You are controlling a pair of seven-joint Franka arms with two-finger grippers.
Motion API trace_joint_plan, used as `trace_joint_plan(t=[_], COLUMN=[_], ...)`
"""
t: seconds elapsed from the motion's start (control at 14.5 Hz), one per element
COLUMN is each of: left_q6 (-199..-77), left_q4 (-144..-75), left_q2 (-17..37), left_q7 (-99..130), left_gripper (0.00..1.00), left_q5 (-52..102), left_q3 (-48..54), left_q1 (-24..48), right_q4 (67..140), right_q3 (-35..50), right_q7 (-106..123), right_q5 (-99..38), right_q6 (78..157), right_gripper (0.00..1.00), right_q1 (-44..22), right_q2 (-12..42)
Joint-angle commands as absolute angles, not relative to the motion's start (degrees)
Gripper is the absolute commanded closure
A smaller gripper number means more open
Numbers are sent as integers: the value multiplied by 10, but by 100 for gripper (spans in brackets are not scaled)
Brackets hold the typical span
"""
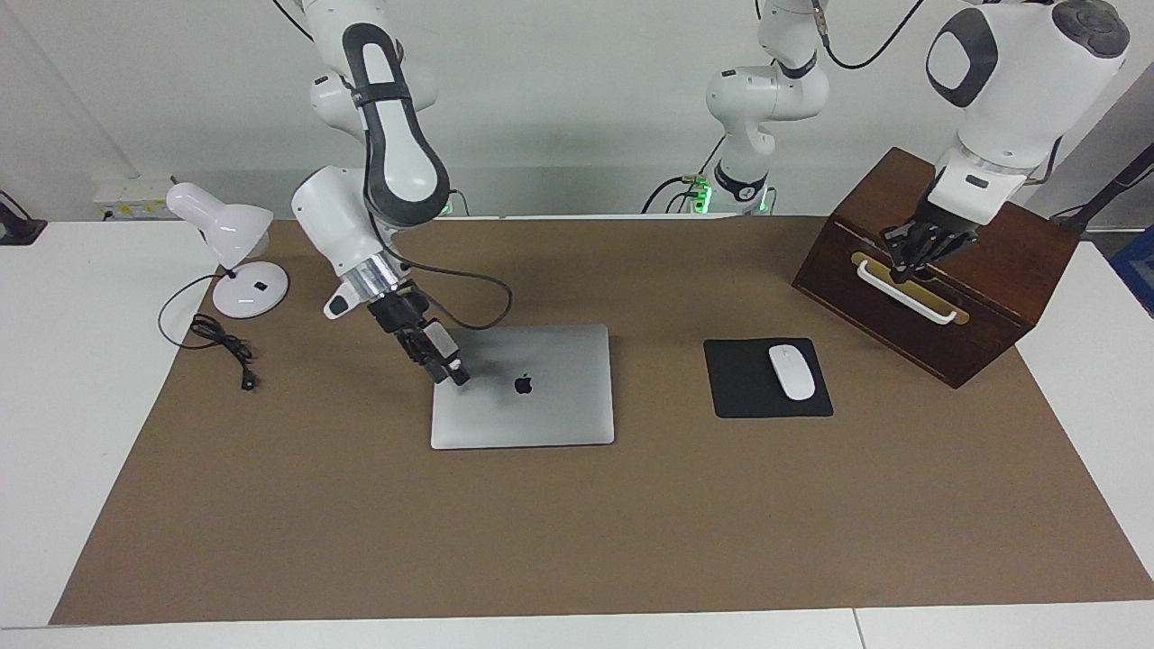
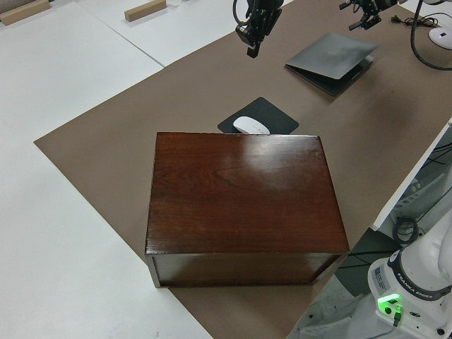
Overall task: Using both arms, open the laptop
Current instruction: 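Reach the right gripper to the laptop front while the left gripper advances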
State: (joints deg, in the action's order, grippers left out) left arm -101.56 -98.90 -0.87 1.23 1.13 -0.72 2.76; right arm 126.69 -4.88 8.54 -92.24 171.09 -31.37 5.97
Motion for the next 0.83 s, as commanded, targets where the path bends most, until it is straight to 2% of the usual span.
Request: trace_joint_plan(t=[0.0, 0.28, 0.62, 0.76], left_q6=[-1084, -1182, -1381, -1443], left_q4=[-1055, -1143, -1302, -1343], left_q2=[-44, -77, -136, -148], left_q7=[12, 12, 13, 12], left_gripper=[100, 100, 100, 100], left_q5=[9, 9, 9, 9], left_q3=[-6, -6, -6, -6], left_q1=[63, 109, 169, 194], right_q4=[1276, 1284, 1302, 1324], right_q3=[-51, -51, -51, -51], right_q7=[99, 99, 107, 107], right_q5=[-990, -1058, -1112, -1114], right_q6=[1763, 1831, 1905, 1937], right_gripper=[0, 0, 0, 0], right_q1=[-359, -413, -472, -489], right_q2=[53, 53, 46, 22])
